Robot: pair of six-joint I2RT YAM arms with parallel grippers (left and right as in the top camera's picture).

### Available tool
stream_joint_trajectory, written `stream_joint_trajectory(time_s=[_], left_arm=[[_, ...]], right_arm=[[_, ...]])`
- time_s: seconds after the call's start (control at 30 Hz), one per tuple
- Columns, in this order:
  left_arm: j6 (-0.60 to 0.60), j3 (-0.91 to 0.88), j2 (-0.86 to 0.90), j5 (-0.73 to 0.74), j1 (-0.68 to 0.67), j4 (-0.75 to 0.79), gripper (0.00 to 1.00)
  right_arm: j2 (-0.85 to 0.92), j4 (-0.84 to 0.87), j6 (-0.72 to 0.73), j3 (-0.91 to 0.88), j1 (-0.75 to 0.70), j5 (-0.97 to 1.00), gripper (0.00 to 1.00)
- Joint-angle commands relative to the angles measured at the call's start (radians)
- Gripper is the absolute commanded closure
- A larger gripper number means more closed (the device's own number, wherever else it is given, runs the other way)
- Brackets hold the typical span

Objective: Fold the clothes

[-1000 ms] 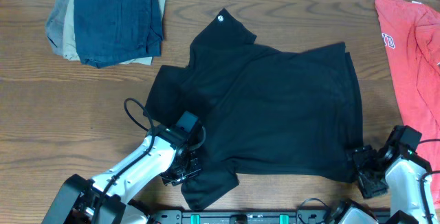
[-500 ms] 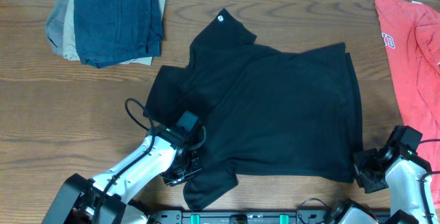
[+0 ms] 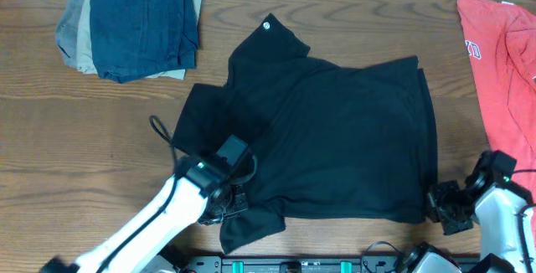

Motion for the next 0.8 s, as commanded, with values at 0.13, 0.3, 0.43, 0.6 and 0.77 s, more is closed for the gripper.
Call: stream_joint_trajectory(time_s=[0.13, 0.3, 0.43, 0.6, 0.77], left_arm=[[-0.039, 0.051, -0.155, -0.061, -0.042, -0.02, 0.94], [-0.035, 0.079, -0.21, -0.328, -0.042, 0.012, 0.94], [-0.035, 0.079, -0.2, -0.479, -0.041, 0.094, 0.94], [0.015, 0.079, -0.154, -0.507, -0.039, 0.228, 0.94], [0.027, 0.079, -0.071, -0.576, -0.039, 0.349, 0.94]], right_arm=[[-0.014, -0.127, 0.007, 0.147, -0.006, 0.128, 0.98], [-0.059, -0.124, 0.007, 0.18, -0.006, 0.123, 0.98], [-0.078, -0.087, 0.007, 0.18, -0.006, 0.099, 0.99], [-0.077, -0.034, 0.007, 0.18, -0.003, 0.038, 0.99], [-0.077, 0.055, 0.007, 0.179, 0.01, 0.012, 0.99]])
